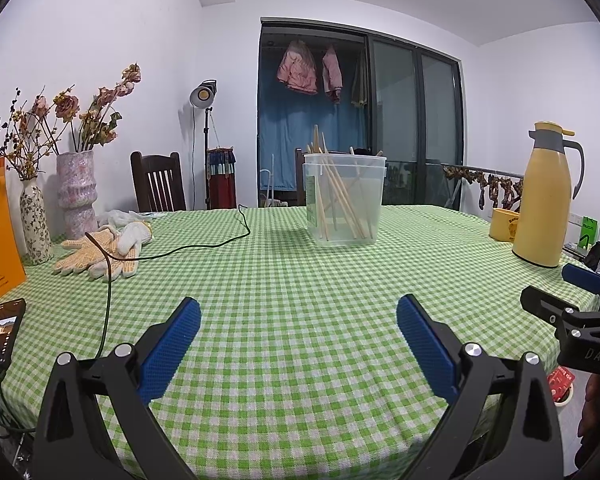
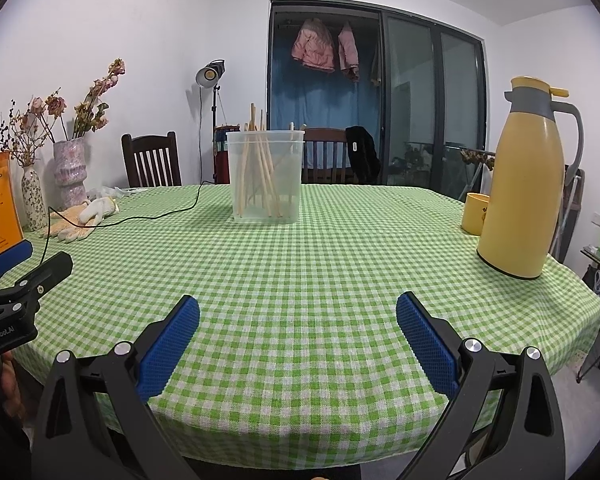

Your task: Organize utensils

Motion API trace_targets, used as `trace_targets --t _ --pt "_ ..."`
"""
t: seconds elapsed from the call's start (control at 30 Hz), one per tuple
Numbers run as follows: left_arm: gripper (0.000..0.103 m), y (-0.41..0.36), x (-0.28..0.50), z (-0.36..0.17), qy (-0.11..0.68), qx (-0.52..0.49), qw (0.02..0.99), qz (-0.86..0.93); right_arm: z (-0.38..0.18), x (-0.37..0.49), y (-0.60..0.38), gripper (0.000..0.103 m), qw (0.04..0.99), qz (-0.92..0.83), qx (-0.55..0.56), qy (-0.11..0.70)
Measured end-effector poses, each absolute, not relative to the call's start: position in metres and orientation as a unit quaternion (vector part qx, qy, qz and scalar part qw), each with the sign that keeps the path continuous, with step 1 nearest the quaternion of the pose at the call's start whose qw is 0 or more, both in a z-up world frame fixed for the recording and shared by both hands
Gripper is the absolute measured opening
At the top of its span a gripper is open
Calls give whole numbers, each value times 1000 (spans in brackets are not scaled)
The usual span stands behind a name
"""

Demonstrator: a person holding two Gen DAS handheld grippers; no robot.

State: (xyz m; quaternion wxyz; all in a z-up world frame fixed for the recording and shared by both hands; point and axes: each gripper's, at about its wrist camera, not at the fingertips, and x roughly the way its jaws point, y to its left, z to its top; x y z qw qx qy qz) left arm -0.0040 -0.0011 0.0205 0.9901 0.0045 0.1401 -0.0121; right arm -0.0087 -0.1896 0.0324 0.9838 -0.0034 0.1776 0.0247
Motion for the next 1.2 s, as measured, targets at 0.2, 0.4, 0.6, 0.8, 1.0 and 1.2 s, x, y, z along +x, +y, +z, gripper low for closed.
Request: trace_targets --t 0.2,0.4,0.6,0.8,1.0,1.2 --pt "95 -3 -3 20 142 10 990 -16 32 -9 -190 95 984 24 -3 177" --pt "95 -4 -3 20 142 10 990 -12 33 -8 -189 95 984 22 -3 177" --pt "95 -5 -4 19 139 11 990 -8 31 -5 -191 95 983 20 -1 185" --pt "95 -5 -5 20 134 10 991 -4 32 -6 -192 95 983 21 -3 180" --pt "95 2 0 24 132 -16 991 -8 32 -4 -191 95 984 22 -5 177" --pt "95 6 29 36 131 -4 991 7 45 20 -200 95 990 -10 -20 140"
